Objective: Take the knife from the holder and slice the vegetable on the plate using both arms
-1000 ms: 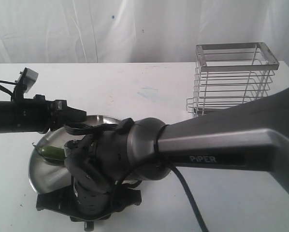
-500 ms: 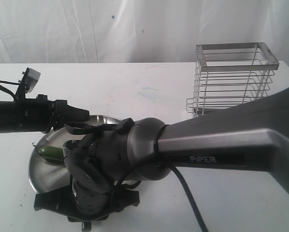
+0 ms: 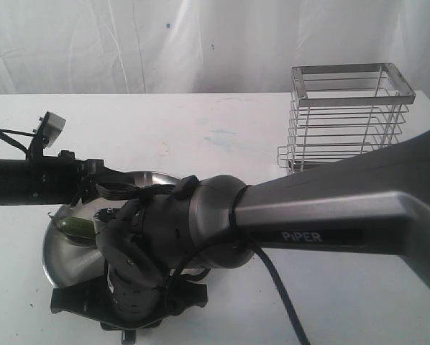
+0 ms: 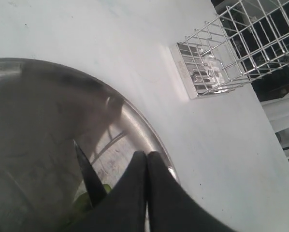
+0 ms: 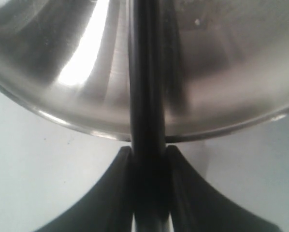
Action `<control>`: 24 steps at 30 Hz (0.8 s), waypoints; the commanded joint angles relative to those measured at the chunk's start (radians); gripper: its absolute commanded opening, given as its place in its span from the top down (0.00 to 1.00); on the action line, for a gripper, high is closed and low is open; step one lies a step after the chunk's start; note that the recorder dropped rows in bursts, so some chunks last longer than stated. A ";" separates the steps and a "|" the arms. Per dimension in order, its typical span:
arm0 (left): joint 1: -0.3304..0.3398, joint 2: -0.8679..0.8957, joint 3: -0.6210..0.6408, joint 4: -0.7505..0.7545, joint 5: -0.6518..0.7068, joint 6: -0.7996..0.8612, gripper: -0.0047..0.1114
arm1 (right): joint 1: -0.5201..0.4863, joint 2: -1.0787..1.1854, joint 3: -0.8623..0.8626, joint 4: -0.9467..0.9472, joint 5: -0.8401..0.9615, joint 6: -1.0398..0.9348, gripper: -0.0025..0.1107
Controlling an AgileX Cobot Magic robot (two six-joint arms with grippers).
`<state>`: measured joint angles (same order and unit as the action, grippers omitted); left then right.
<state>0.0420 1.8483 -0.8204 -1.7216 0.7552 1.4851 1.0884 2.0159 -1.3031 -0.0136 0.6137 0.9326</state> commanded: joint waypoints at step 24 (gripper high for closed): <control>-0.035 0.115 -0.022 -0.023 0.042 0.018 0.96 | -0.003 0.000 0.000 -0.013 -0.008 -0.014 0.98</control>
<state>0.0163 1.9545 -0.8393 -1.7216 0.7857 1.5007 1.0884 2.0159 -1.3031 -0.0136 0.6137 0.9326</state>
